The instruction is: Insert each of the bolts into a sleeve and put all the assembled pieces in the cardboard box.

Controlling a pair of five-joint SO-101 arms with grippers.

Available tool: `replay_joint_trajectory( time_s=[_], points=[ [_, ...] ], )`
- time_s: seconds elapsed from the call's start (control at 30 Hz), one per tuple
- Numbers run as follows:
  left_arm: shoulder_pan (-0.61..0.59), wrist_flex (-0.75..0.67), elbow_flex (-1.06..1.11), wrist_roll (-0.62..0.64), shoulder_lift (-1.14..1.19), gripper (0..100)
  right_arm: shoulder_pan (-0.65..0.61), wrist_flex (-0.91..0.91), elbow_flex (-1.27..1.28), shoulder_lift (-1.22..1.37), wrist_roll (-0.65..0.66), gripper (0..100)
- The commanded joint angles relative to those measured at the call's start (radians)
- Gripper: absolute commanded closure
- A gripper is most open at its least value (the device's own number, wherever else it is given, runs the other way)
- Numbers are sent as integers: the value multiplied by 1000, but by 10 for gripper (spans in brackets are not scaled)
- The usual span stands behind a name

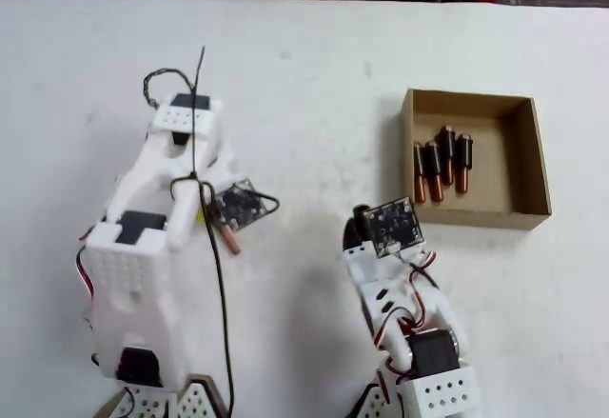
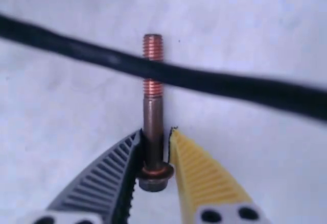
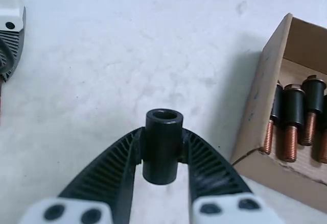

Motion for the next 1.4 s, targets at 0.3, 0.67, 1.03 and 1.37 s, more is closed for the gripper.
replay_joint_trajectory(
  time_s=[0.3, 0.67, 1.03, 1.37],
  points=[
    [24, 130, -114, -14, -7, 883, 4, -24, -6, -13, 115, 981],
    [31, 147, -167, -14, -16, 884, 4, -24, 2, -13, 115, 981],
    [-4, 259, -362, 66, -16, 884, 4, -24, 2, -13, 115, 981],
    [15, 261, -465, 281, -61, 884, 4, -24, 3, -13, 115, 981]
  ],
)
